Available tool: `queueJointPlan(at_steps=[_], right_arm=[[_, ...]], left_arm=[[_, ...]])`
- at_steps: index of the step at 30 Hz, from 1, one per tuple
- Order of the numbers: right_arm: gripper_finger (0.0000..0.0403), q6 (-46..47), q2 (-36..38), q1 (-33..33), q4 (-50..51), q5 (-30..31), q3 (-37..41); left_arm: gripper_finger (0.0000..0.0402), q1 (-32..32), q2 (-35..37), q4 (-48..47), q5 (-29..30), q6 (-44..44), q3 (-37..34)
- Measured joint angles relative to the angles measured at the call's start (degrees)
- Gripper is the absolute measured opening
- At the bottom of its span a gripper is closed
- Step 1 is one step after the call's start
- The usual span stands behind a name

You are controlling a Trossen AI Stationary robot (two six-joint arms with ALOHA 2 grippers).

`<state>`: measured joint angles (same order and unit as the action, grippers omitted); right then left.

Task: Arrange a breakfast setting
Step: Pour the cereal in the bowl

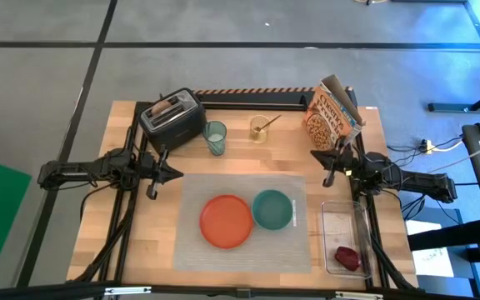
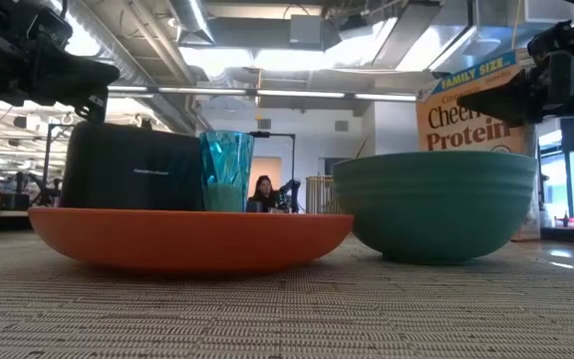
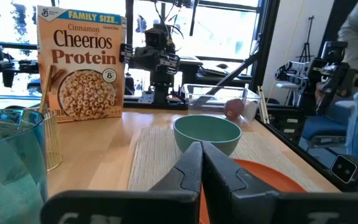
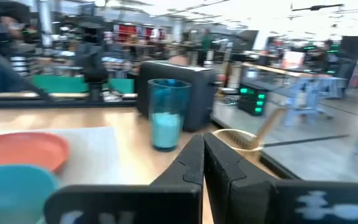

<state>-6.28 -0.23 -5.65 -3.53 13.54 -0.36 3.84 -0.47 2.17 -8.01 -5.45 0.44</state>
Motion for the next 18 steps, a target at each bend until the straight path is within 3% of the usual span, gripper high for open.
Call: queueJointPlan(at_steps=[4,9,11,14,18], right_arm=[[0.0000,0.3,0.0,0.0,-0.2,-0.7,0.0],[0.0000,1.8,0.0,0.0,0.1,-7.1,0.0],[0.0000,4.8,-0.1,0.0,0.1,-5.9,0.0],[0.0000,16.9,-0.5,0.0,-0.1,0.5,0.0],[0.0000,42.0,-0.5,0.0,-0.9,10.2,0.0]], left_arm=[[0.0000,0.0,0.0,0.0,0.0,0.0,0.0],[0.0000,0.0,0.0,0.0,0.0,0.0,0.0],[0.0000,0.0,0.0,0.0,0.0,0.0,0.0],[0.0000,0.0,0.0,0.0,0.0,0.0,0.0],[0.0000,0.0,0.0,0.0,0.0,0.0,0.0]])
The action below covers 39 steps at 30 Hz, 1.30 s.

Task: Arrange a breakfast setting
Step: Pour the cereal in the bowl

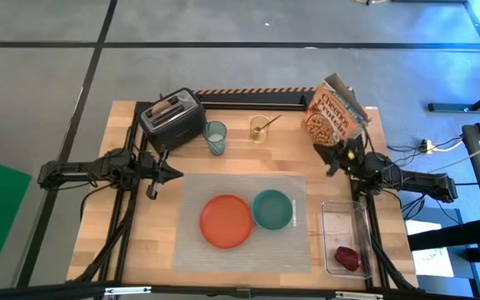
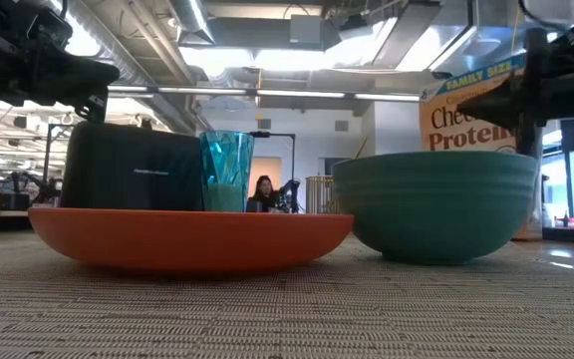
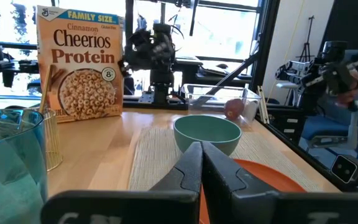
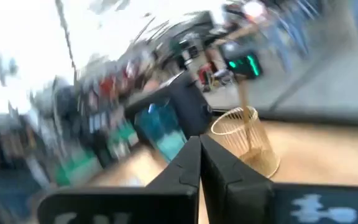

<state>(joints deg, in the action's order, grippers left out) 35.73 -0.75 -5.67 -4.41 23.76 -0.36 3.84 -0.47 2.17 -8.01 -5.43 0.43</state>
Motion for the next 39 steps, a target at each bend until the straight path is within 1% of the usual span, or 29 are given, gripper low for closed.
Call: queueJointPlan(at_steps=[2,4,7,11,14,16,18,21,22,24,27,30,34,36,39], right_arm=[[0.0000,5.9,0.0,0.0,-0.2,4.4,0.0],[0.0000,8.0,0.0,0.0,-0.3,7.5,0.0],[0.0000,10.9,0.0,0.0,-0.7,8.2,0.0],[0.0000,11.4,0.0,0.0,-2.4,8.9,0.0],[0.0000,10.9,0.0,0.0,-2.3,12.8,0.0],[0.0000,12.0,0.0,0.0,-2.2,13.7,0.0],[0.0000,12.1,0.0,0.0,-2.2,12.0,0.0],[0.0000,13.5,-0.2,0.0,-2.3,6.3,0.0],[0.0000,14.7,-0.3,0.0,-2.5,4.3,0.0],[0.0000,15.9,-0.9,0.0,-3.5,0.7,-0.1],[0.0000,16.5,-2.6,0.1,-3.4,-2.9,-1.6],[0.0000,14.8,-5.1,0.1,-3.8,-3.4,-5.8],[0.0006,8.0,-9.9,0.1,-3.6,-3.7,-13.6],[0.0017,4.3,-13.1,0.1,-3.6,-3.4,-18.1],[0.0043,-2.9,-18.4,0.1,-3.2,-2.3,-25.4]], left_arm=[[0.0000,0.0,0.0,0.0,0.0,0.0,0.0],[0.0000,0.0,0.0,0.2,0.0,-0.3,0.0],[0.0000,0.0,0.0,1.7,0.0,-0.3,0.0],[0.0000,0.0,0.0,3.5,0.0,-0.5,0.0],[0.0000,0.0,0.0,7.2,0.0,-5.3,0.0],[0.0000,0.0,0.0,10.8,0.1,-8.6,0.0],[0.0000,0.0,0.0,13.3,2.2,-9.1,0.0],[0.0000,0.0,0.0,14.9,9.3,-9.6,0.0],[0.0000,0.0,-0.1,15.4,10.8,-10.5,0.0],[0.0000,0.0,-0.7,15.9,11.2,-12.9,0.6],[0.0000,0.0,-3.0,15.6,8.7,-15.2,1.8],[0.0000,0.0,-6.6,15.8,8.9,-16.5,4.1],[0.0000,0.0,-13.1,15.7,9.7,-16.5,8.4],[0.0001,0.0,-16.8,15.7,10.5,-15.8,11.1],[0.0013,0.0,-22.1,15.7,12.1,-11.6,15.5]])
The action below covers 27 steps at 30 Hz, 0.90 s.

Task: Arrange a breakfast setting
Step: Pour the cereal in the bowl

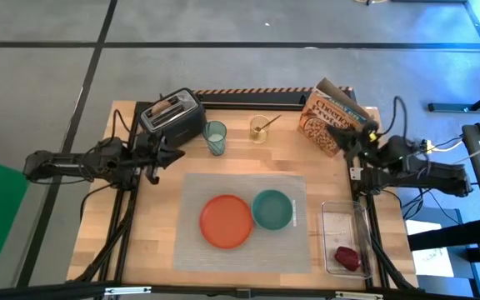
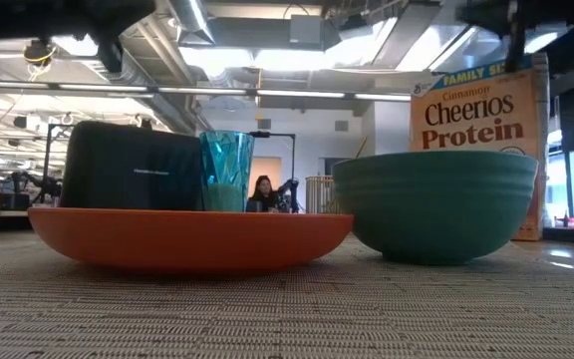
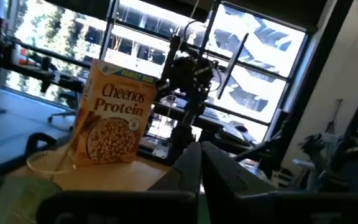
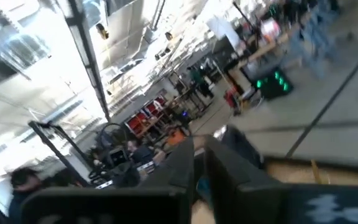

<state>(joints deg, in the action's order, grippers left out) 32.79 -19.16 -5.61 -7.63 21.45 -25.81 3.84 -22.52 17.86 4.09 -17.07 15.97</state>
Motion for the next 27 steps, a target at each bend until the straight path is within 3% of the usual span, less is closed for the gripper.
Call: queueJointPlan(at_steps=[6,9,15,21,25,27], right_arm=[[0.0113,-10.9,-10.1,0.0,5.9,4.9,-13.2],[0.0149,-12.3,-14.1,0.0,16.4,8.1,-20.4],[0.0214,-15.5,-22.6,0.0,40.7,15.6,-36.9],[0.0245,-11.6,-30.4,-0.1,63.3,26.0,-51.3],[0.0243,-1.4,-33.6,-0.8,78.2,30.0,-56.2],[0.0240,4.2,-34.0,-2.8,84.7,29.0,-56.7]], left_arm=[[0.0067,1.6,-7.7,-0.8,8.6,5.2,8.7],[0.0101,3.5,-10.9,-3.0,11.0,5.2,13.0],[0.0145,6.6,-16.5,-6.9,10.0,5.2,18.6],[0.0148,8.6,-21.6,-6.9,6.8,5.2,21.0],[0.0148,8.8,-24.6,-6.8,5.1,5.2,21.6],[0.0148,8.8,-25.7,-6.8,4.7,5.2,21.7]])
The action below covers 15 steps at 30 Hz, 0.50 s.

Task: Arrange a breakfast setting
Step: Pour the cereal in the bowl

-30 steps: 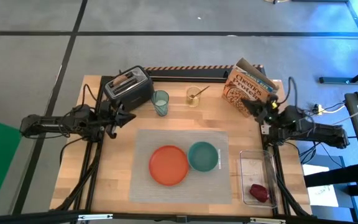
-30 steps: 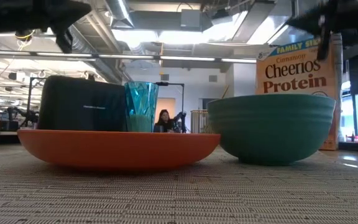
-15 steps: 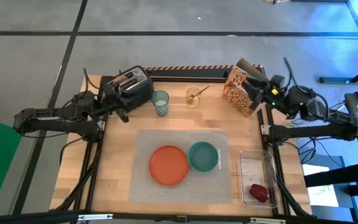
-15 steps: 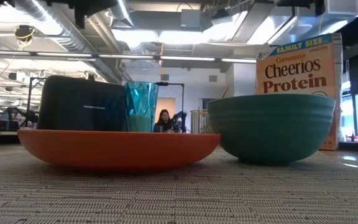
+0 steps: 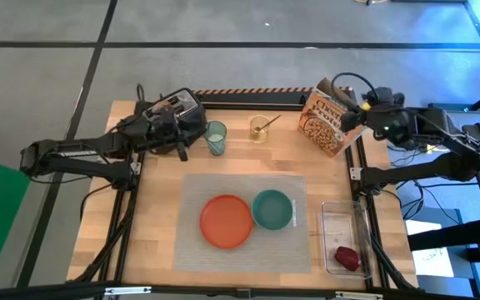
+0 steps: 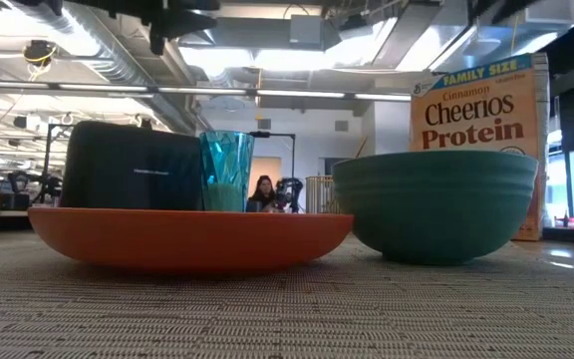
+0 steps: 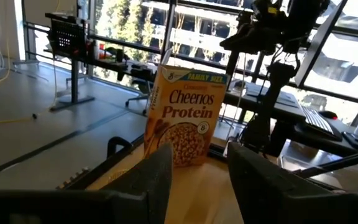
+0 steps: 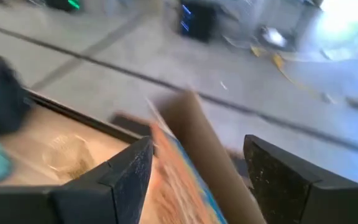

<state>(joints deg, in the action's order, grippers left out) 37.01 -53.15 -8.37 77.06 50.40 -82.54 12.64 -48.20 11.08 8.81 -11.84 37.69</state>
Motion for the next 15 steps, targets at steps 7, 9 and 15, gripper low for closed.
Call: queueJointPlan(at_steps=[7,9,15], right_arm=[[0.0238,-0.4,0.1,-4.5,6.0,-16.3,1.2],[0.0237,-2.3,0.0,-4.5,5.9,-17.9,2.0],[0.0211,-3.0,0.6,-4.5,6.8,-12.2,7.5]], left_arm=[[0.0148,0.0,-2.3,0.1,-1.0,0.0,0.0],[0.0148,0.0,-2.5,0.1,-1.0,0.4,0.0],[0.0148,0.0,-2.5,1.0,-4.7,3.6,0.0]])
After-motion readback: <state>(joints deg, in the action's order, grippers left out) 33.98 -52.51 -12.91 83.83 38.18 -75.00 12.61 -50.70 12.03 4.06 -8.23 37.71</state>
